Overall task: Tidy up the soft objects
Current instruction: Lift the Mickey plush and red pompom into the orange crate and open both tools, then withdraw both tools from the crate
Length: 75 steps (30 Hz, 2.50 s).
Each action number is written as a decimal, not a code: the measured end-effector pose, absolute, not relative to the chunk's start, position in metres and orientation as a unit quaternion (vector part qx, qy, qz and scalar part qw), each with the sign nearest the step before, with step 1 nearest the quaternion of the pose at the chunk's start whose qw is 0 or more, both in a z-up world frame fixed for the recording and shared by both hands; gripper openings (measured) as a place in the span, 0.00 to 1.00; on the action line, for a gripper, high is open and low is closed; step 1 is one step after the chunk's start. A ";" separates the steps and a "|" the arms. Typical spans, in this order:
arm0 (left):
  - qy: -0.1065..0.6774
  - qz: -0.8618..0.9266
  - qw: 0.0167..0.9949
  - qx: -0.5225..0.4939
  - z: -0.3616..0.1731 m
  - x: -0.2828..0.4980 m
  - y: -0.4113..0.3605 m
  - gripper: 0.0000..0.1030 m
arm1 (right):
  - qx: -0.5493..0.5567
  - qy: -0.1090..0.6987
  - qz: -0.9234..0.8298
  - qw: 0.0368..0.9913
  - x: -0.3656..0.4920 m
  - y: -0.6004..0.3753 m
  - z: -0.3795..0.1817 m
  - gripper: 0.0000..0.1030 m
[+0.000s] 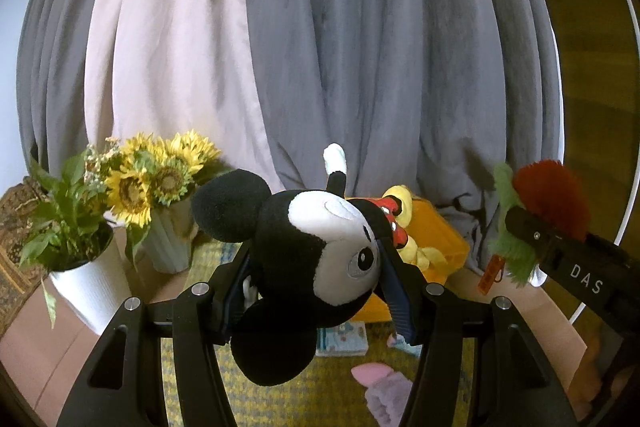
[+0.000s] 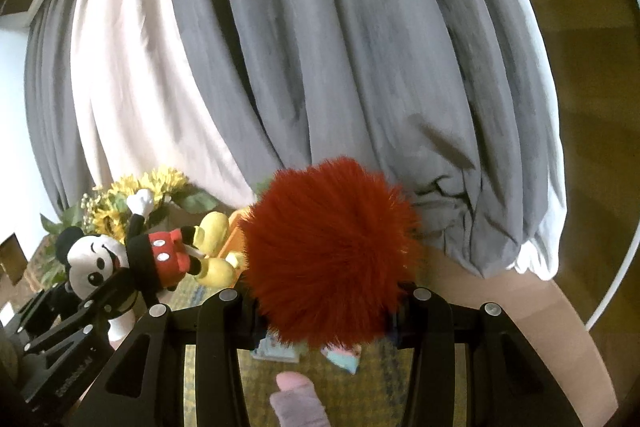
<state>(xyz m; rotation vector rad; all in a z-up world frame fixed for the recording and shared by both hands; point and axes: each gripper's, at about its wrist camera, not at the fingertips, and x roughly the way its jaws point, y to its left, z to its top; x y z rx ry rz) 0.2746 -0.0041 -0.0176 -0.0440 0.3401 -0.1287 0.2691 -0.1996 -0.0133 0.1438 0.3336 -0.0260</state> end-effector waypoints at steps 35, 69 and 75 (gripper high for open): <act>0.204 -0.123 0.971 0.029 -0.045 0.461 -0.034 0.56 | 0.064 0.211 0.003 0.975 0.444 -0.215 -0.025 0.43; 0.254 -0.090 0.962 0.051 -0.045 0.454 -0.051 1.00 | 0.072 0.229 -0.040 0.970 0.446 -0.241 -0.036 0.87; 0.290 -0.077 0.954 0.031 -0.050 0.425 -0.047 1.00 | 0.066 0.227 -0.048 0.971 0.415 -0.242 -0.033 0.89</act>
